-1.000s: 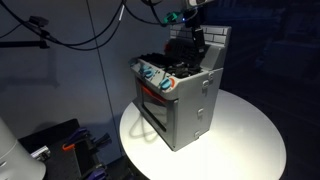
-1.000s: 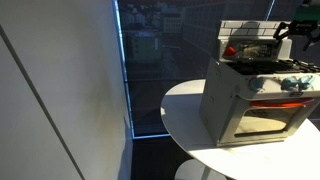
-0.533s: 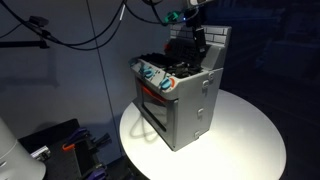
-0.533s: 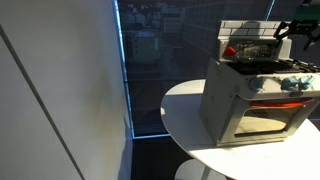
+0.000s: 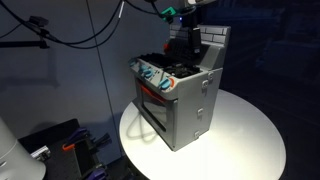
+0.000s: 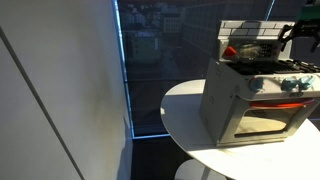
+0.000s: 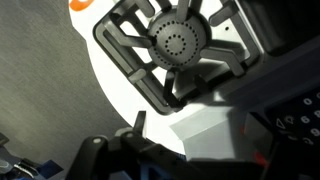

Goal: Press the top button on the right.

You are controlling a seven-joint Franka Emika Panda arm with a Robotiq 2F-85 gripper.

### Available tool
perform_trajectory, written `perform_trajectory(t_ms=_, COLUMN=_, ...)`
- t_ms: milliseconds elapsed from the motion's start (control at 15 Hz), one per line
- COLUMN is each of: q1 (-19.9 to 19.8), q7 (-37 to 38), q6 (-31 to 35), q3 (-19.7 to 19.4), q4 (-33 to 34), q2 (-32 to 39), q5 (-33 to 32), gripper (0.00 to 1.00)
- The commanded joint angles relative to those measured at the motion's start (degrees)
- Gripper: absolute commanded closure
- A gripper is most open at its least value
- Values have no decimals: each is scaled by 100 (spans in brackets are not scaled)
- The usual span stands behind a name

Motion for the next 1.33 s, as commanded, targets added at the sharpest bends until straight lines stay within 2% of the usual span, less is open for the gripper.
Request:
perform_trajectory(t_ms=0, q1=7, q7=-508, q6=-383, q3=12, q4=-257, q2=-440, q5=213, gripper=0)
perform_trajectory(t_ms=267, q1=-10, q7=-1119, q6=-847, q3=64, q4=-450, q2=-817, q5=410, gripper=0)
perform_trajectory(t_ms=867, q1=-32, q7=-2912, q6=-2433, q3=137, q4=-484, q2=-1436, q5=667, gripper=0)
perform_trajectory(t_ms=1267, q1=-15, q7=-3557, q6=-2490, q3=188, q4=-963, q2=-2110, q5=546, gripper=0)
